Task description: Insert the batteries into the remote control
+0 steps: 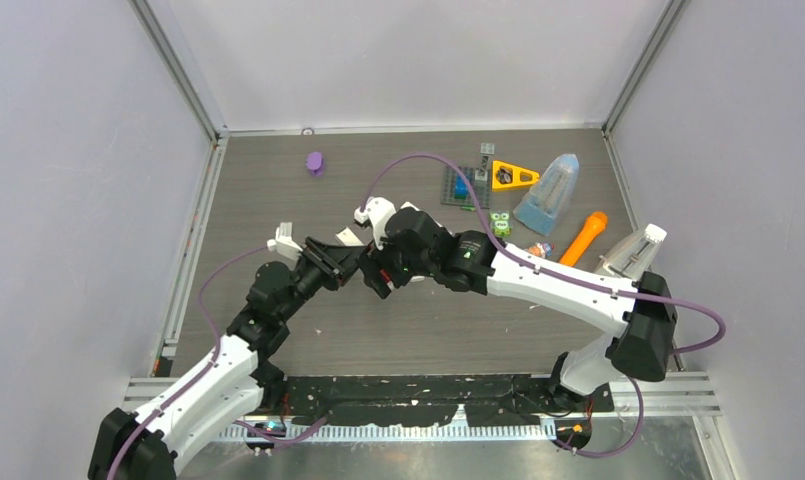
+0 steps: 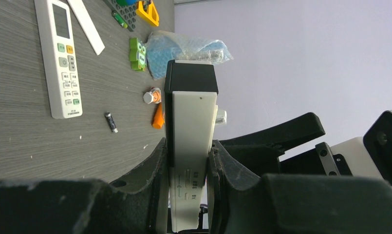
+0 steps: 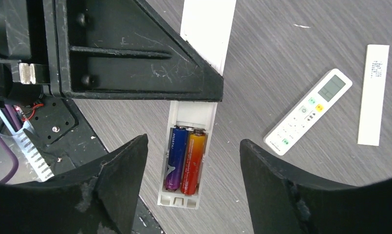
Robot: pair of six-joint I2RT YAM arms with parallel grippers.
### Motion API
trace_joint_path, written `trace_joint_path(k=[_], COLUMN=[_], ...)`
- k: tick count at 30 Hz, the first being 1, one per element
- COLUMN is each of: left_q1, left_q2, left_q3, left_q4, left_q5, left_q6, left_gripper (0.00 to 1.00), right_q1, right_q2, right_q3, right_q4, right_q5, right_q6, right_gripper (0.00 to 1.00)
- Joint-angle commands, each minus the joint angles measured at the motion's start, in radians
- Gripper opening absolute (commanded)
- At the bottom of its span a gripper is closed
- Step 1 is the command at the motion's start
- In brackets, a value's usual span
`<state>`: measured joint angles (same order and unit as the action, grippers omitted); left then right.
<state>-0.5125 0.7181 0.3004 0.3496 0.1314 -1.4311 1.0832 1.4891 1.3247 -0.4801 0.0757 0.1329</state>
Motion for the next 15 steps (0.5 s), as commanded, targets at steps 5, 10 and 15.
trace_joint_path(k=[5, 10, 15], left_q1=[0.023, 0.033, 0.057], left_q2=[-0.036, -0.051, -0.049], left_q3=[-0.012, -0.015, -0.023], left_q4=[0.012, -0.004, 0.003], left_q5=[0.0, 0.011, 0.032], left_q6=[0.012, 0.02, 0.006], left_gripper=[0.0, 0.02, 0.13], right_q1=[0.006, 0.006, 0.006], right_q2=[0.039, 0.073, 0.105], right_q3=[0.07, 0.083, 0.091], right_q4=[-0.009, -0.016, -0.015], right_q5=[-0.055, -0.093, -0.098], right_q6=[0.016, 0.023, 0.026], right_gripper=[0.56, 0.45, 0.41])
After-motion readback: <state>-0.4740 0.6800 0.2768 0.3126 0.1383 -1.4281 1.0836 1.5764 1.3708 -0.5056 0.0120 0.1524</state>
